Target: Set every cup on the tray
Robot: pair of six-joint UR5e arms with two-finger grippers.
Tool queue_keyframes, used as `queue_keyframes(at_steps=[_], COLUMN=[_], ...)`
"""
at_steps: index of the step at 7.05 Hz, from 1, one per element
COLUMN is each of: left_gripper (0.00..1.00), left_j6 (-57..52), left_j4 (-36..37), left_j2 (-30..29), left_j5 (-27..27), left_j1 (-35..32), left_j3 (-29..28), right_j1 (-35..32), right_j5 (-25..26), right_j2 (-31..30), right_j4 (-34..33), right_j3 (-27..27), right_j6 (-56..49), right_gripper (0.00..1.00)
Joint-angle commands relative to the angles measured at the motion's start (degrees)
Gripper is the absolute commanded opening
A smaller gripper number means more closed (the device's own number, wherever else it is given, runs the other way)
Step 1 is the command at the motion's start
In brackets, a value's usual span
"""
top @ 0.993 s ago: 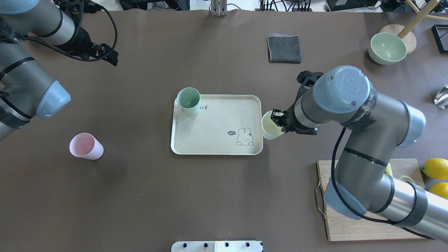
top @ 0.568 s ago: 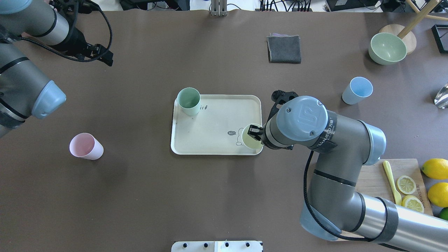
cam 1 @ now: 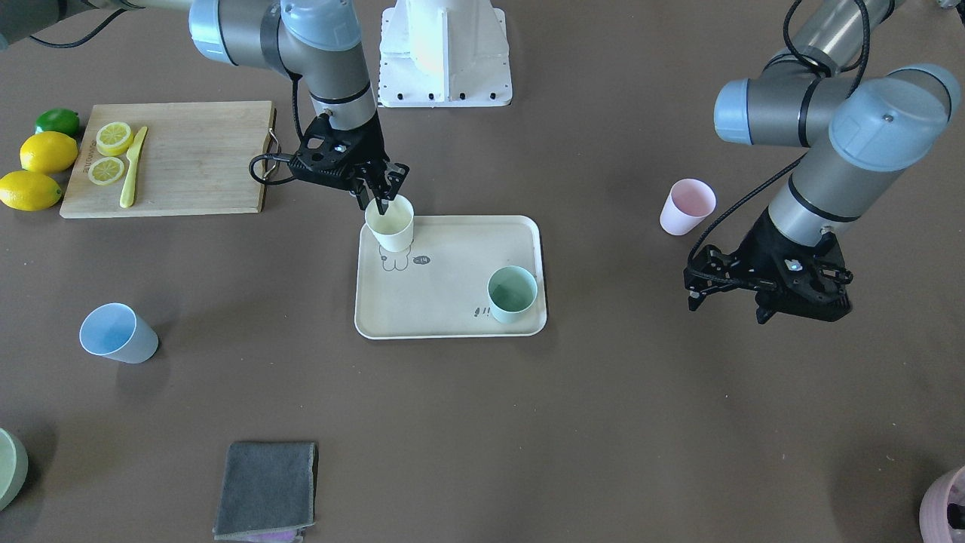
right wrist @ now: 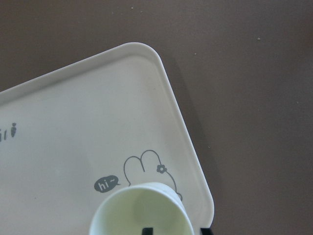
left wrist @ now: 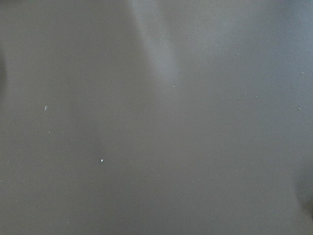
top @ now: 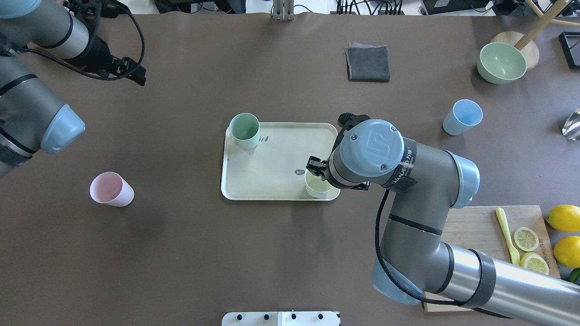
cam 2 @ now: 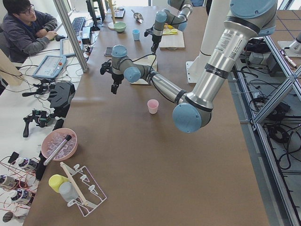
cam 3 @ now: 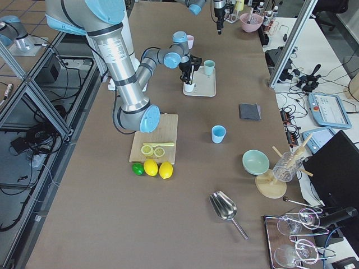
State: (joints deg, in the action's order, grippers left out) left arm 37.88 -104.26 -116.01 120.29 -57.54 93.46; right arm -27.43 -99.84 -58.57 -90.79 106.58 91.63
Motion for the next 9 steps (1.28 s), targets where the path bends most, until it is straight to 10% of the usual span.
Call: queue_keyframes(at_steps=[1,5,9], left_gripper=[0.99,0.99,0.99], left_j6=[0.0,1.0,14.6], left_j4=[-0.2,-8.7,-18.3], left_j2=[4.9,25.9,28.8], left_j5=[0.0,-0.8,-2.2], left_j1=[0.0,2.5,12.4], left_j3=[3.8,13.9,13.5], right_j1=[-5.9,-21.8,-27.8], right_j5=[-4.1,-12.8,-17.2], right_j2=[-0.3,-10.1,-15.3], right_j4=[-0.6,-1.1,-0.4], right_j3=[1.2,5.0,6.5], right_j6=[-4.4,-26.2,-36.5], right_gripper=[1.0,1.0,1.0])
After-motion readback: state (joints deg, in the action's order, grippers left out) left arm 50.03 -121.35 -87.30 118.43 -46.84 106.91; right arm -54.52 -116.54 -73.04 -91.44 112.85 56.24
